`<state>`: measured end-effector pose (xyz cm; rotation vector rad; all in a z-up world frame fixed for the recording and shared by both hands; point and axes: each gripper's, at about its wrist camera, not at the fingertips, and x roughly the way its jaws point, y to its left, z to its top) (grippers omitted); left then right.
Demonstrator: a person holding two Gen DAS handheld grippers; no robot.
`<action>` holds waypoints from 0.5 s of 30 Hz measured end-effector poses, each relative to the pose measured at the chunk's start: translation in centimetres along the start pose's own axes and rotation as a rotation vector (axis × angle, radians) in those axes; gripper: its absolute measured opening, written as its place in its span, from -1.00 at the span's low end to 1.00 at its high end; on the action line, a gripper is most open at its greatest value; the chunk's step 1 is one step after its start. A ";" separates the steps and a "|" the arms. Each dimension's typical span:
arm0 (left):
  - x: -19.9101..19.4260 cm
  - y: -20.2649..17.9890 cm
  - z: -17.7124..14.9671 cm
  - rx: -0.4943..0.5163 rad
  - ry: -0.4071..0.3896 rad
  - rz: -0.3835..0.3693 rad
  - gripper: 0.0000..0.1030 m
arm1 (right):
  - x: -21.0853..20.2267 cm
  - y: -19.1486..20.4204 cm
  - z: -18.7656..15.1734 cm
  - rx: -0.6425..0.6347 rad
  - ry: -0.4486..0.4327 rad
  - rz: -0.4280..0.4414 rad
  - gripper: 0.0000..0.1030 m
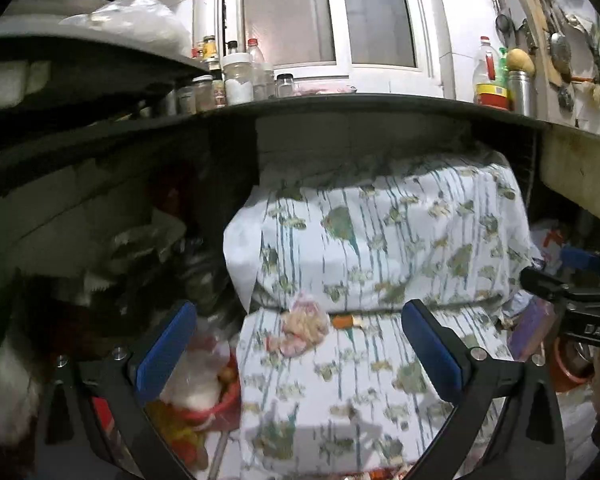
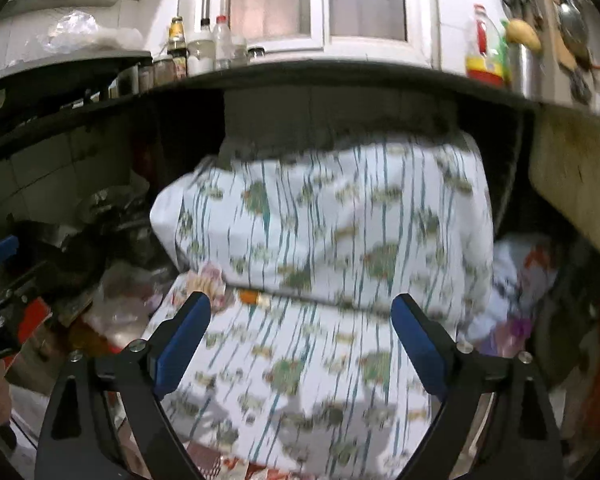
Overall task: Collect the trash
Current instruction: 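Raise both open tools back over the trash on the stool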
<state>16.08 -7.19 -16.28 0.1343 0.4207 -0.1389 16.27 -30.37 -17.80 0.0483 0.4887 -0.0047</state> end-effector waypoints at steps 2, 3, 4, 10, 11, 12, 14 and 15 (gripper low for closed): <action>2.6 0.7 2.0 -0.006 0.035 -0.017 1.00 | 1.0 -0.1 1.7 0.005 -0.011 -0.001 0.77; 3.6 0.9 2.6 -0.011 0.043 -0.017 1.00 | 1.7 -0.1 2.7 0.011 -0.023 0.004 0.77; 4.9 1.2 3.2 -0.019 0.049 -0.009 1.00 | 2.2 -0.1 3.4 0.015 -0.033 0.004 0.77; 13.5 2.8 3.8 -0.045 0.061 0.066 1.00 | 8.5 -1.0 5.4 0.065 0.009 0.000 0.77; 14.9 2.8 3.6 -0.044 0.083 0.060 1.00 | 10.1 -1.2 5.4 0.072 0.047 0.020 0.77; 16.8 2.7 3.2 -0.036 0.128 0.055 1.00 | 11.9 -1.3 5.1 0.067 0.100 0.051 0.77; 20.3 2.5 2.4 -0.016 0.213 0.011 1.00 | 15.3 -1.1 4.2 0.054 0.187 0.118 0.77; 21.5 2.3 2.1 -0.004 0.237 -0.004 1.00 | 17.0 -1.0 3.6 0.057 0.225 0.137 0.76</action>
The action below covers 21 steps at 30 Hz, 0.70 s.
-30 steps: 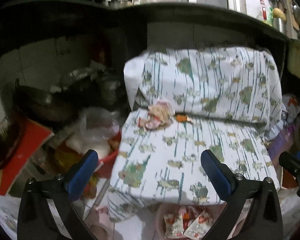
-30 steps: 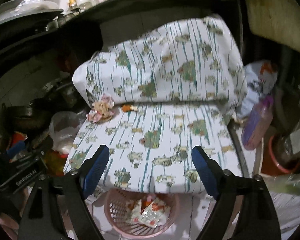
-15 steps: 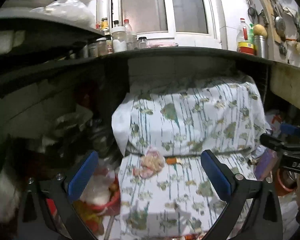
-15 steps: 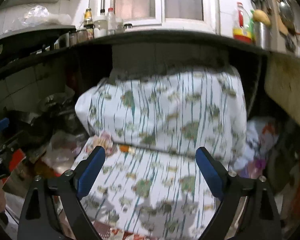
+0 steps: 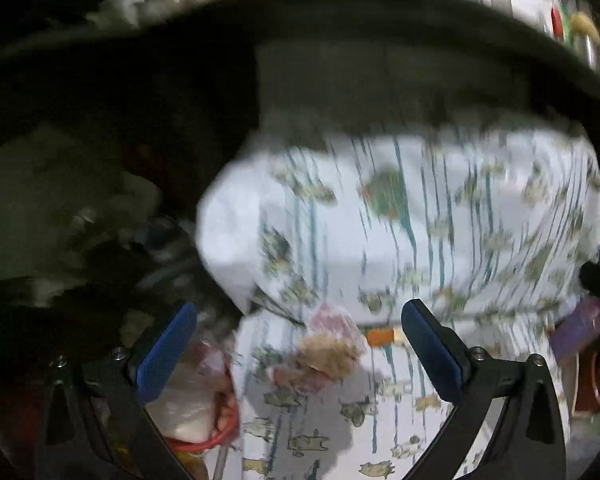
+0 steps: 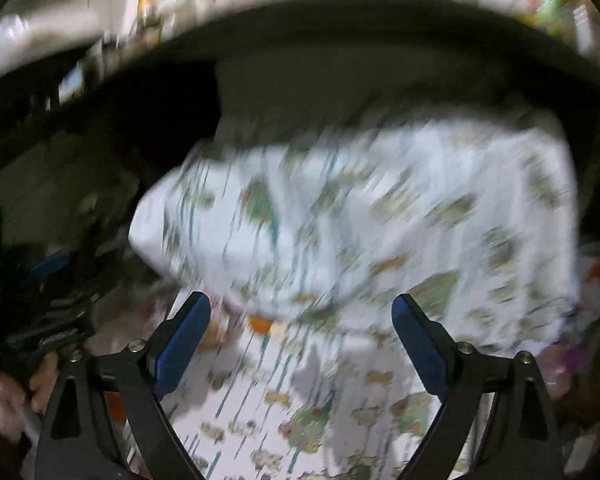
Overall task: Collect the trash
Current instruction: 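Raise both open tools back over the trash on the stool, then grasp the crumpled paper wrapper with the left tool while the right tool grasps the orange fried piece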
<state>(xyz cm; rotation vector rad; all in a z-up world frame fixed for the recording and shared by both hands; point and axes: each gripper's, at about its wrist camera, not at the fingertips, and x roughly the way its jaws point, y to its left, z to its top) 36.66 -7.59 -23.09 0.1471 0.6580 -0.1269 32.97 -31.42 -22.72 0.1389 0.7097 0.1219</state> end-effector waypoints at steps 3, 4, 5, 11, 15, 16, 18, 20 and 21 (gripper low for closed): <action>4.1 -1.0 -0.1 0.084 0.053 -0.040 1.00 | 5.6 -0.4 -0.6 0.026 0.148 0.047 0.53; 5.3 -1.3 -0.1 0.109 0.069 -0.046 1.00 | 7.4 -0.5 -0.8 0.030 0.195 0.054 0.46; 6.7 -1.5 -0.2 0.121 0.096 -0.047 1.00 | 8.9 -0.3 -1.0 0.035 0.241 0.027 0.43; 14.8 -0.8 -2.6 0.079 0.332 -0.098 0.93 | 16.5 0.9 -2.3 0.035 0.430 0.026 0.16; 18.3 -0.1 -4.7 0.004 0.497 -0.121 0.91 | 20.6 1.8 -3.5 -0.039 0.474 0.018 0.01; 18.8 -0.1 -5.1 -0.018 0.526 -0.125 0.91 | 21.6 1.9 -3.8 -0.045 0.489 0.028 -0.04; 19.5 -0.3 -5.7 -0.006 0.540 -0.083 0.91 | 23.5 1.7 -4.4 -0.036 0.524 0.006 -0.07; 20.1 -0.3 -6.3 0.017 0.524 -0.048 0.91 | 25.3 1.1 -5.1 0.006 0.564 -0.013 -0.11; 20.4 -0.2 -6.5 0.023 0.519 -0.036 0.91 | 26.0 0.8 -5.4 0.033 0.578 -0.015 -0.15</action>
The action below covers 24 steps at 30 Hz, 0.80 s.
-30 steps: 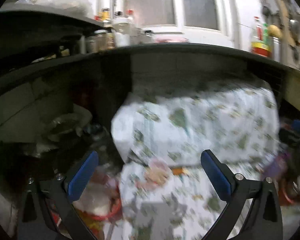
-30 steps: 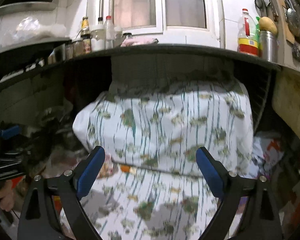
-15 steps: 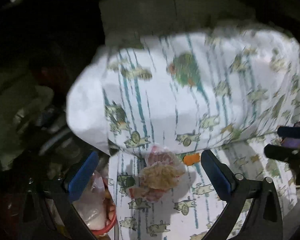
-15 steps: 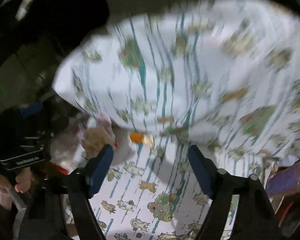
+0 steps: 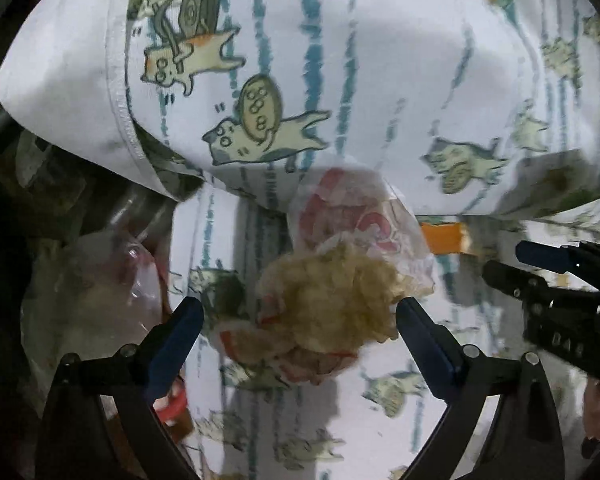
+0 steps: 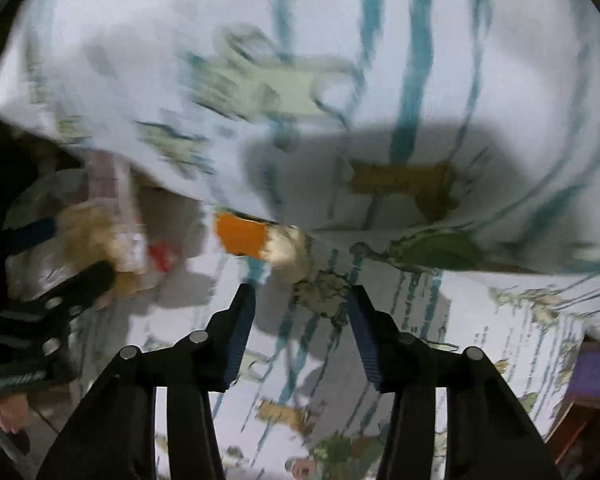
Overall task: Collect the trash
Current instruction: 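Grasp the crumpled paper wrapper with the left tool while the right tool grasps the orange fried piece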
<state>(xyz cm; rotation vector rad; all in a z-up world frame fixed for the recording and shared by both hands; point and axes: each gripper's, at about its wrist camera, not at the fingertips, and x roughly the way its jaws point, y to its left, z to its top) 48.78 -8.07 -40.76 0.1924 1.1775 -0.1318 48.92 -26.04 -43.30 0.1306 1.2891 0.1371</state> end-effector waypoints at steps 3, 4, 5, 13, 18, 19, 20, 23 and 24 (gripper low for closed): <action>1.4 0.3 -0.3 0.013 0.008 -0.007 0.91 | 1.2 -0.2 0.2 0.028 0.007 0.003 -0.23; 1.6 0.3 -0.4 0.019 0.010 -0.014 0.88 | 1.3 -0.1 0.3 0.022 -0.003 0.007 -0.25; 1.5 0.5 -0.4 0.020 0.005 -0.012 0.88 | 1.4 0.1 0.3 0.013 -0.012 0.010 -0.25; 0.1 0.1 0.2 0.005 -0.006 -0.113 -0.35 | 1.2 0.3 -0.3 0.013 -0.035 -0.014 -0.88; -2.9 0.2 0.1 -0.018 -0.062 -0.151 -0.50 | -0.3 -0.5 -1.2 0.069 -0.023 0.069 -0.88; -3.5 0.4 0.0 -0.028 -0.070 -0.160 -0.52 | -0.8 -0.6 -1.6 0.074 -0.022 0.079 -0.88; -4.3 0.4 -0.2 -0.030 -0.083 -0.143 -0.52 | -1.3 -0.5 -1.9 0.071 -0.022 0.082 -0.88; -6.6 -0.3 -0.7 0.005 -0.129 -0.089 -0.53 | -3.2 -0.2 -2.8 0.025 -0.046 0.070 -0.88; -7.4 -0.6 -1.0 0.016 -0.145 -0.104 -0.53 | -3.8 -0.1 -3.2 0.014 -0.055 0.061 -0.88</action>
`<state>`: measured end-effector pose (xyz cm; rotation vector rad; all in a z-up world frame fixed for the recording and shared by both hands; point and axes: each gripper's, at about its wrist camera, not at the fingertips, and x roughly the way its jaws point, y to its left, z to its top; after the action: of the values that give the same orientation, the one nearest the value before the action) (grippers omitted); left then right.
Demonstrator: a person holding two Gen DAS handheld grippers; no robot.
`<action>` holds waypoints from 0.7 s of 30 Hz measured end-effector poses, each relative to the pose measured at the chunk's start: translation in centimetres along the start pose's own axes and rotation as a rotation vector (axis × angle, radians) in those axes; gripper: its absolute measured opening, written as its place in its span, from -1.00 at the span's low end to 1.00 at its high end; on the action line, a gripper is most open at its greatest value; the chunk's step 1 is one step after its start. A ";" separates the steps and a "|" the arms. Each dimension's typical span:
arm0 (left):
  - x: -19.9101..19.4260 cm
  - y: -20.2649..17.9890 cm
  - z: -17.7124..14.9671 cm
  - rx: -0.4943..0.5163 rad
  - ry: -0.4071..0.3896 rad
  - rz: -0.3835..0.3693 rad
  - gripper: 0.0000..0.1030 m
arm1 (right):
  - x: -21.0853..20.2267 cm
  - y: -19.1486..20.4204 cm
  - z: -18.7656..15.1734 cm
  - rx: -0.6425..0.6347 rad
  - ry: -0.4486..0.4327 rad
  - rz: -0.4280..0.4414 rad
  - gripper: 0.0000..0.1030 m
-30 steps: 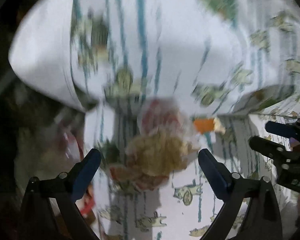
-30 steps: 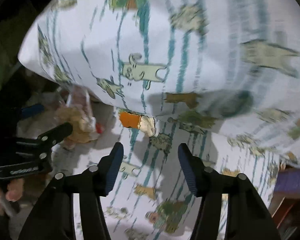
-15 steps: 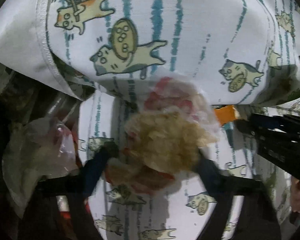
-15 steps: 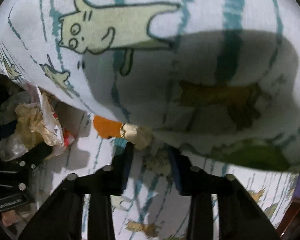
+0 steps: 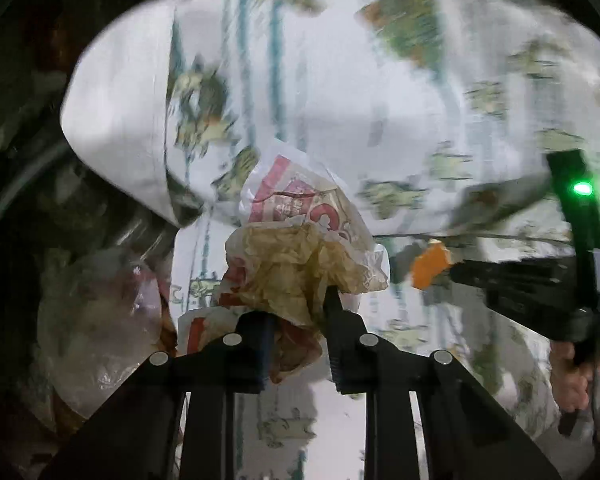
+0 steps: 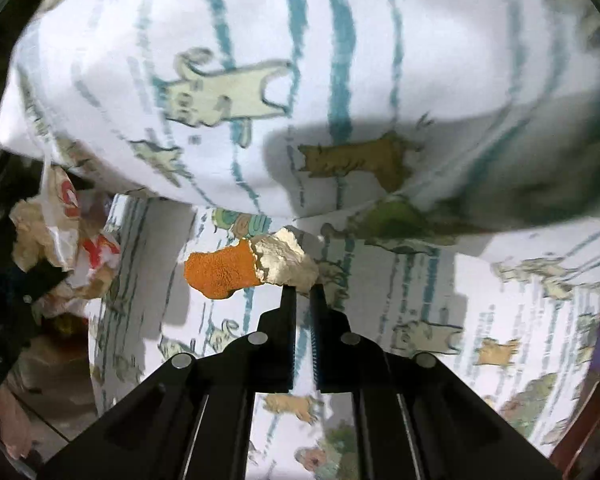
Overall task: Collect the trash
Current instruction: 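Grasp the crumpled paper wrapper with the left tool while the right tool grasps the orange fried piece, then carry the paper wrapper with the left tool while the right tool carries the fried piece to the basket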
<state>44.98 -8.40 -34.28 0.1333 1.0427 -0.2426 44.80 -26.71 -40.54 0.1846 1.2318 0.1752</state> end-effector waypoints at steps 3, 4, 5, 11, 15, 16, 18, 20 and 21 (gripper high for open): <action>-3.1 -0.9 -0.5 0.012 -0.060 -0.033 -0.53 | -1.7 -0.2 -0.8 -0.005 -0.025 0.001 -0.88; -3.7 -0.9 -0.7 0.014 -0.076 -0.040 -0.53 | -2.3 -0.5 -0.6 -0.002 -0.039 0.007 -0.88; -4.8 -1.2 -0.8 0.022 -0.106 -0.048 -0.53 | -2.9 -0.7 -0.7 0.002 -0.058 0.015 -0.88; -10.0 -1.9 -1.1 0.031 -0.272 -0.045 -0.53 | -9.0 0.4 -3.1 -0.002 -0.226 0.023 -0.88; -13.1 -2.3 -1.5 0.032 -0.348 -0.002 -0.53 | -13.4 0.7 -4.5 -0.022 -0.353 -0.021 -0.88; -13.9 -2.5 -1.6 0.035 -0.367 0.015 -0.53 | -14.4 0.8 -4.7 -0.027 -0.377 -0.043 -0.88; -16.3 -3.3 -1.8 0.058 -0.412 0.032 -0.53 | -17.0 1.1 -5.5 -0.037 -0.436 -0.084 -0.88; -18.9 -4.3 -2.2 0.086 -0.451 0.054 -0.53 | -19.2 1.4 -6.6 -0.029 -0.481 -0.107 -0.88; -19.8 -4.6 -2.4 0.088 -0.460 0.055 -0.53 | -20.2 1.4 -7.3 -0.023 -0.500 -0.107 -0.88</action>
<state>32.22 -9.65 -18.28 0.1752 0.5706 -0.2547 31.33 -29.73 -24.06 0.1314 0.7394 0.0442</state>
